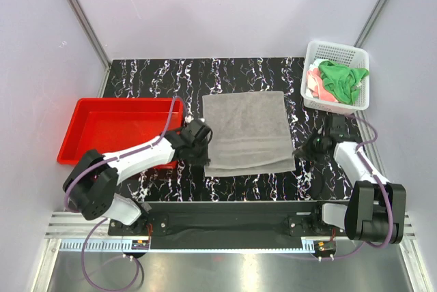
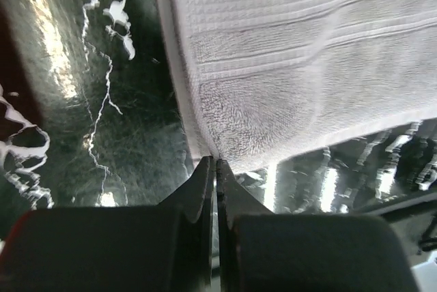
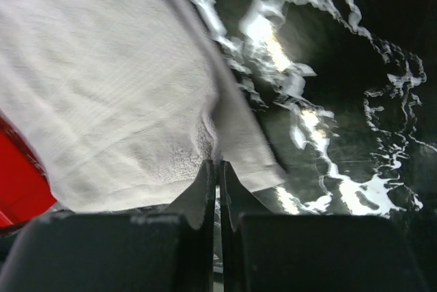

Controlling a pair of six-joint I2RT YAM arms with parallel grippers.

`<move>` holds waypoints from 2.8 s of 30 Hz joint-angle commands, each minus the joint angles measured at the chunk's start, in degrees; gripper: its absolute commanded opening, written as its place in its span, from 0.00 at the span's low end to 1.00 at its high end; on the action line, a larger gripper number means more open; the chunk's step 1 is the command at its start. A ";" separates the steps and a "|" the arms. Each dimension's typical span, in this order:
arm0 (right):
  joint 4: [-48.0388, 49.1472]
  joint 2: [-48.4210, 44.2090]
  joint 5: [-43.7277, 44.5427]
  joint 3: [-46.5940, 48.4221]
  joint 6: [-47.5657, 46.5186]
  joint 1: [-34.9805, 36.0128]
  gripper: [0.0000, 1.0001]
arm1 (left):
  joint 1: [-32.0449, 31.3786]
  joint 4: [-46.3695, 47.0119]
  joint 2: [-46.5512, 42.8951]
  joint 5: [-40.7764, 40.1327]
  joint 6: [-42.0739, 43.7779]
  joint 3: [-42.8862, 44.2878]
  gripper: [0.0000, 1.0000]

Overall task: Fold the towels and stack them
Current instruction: Fold the towel

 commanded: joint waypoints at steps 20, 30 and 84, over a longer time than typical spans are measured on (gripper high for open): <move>-0.09 -7.57 3.07 -3.24 5.21 0.31 0.00 | -1.84 11.76 -6.03 6.93 -3.44 -11.22 0.00; 1.93 -8.80 4.31 -8.07 9.61 0.31 0.00 | -3.16 12.83 -6.03 5.61 -3.97 -13.43 0.00; -12.99 -23.03 8.61 -9.12 14.45 0.84 0.00 | -7.12 0.95 -21.94 -0.10 -4.58 -12.98 0.00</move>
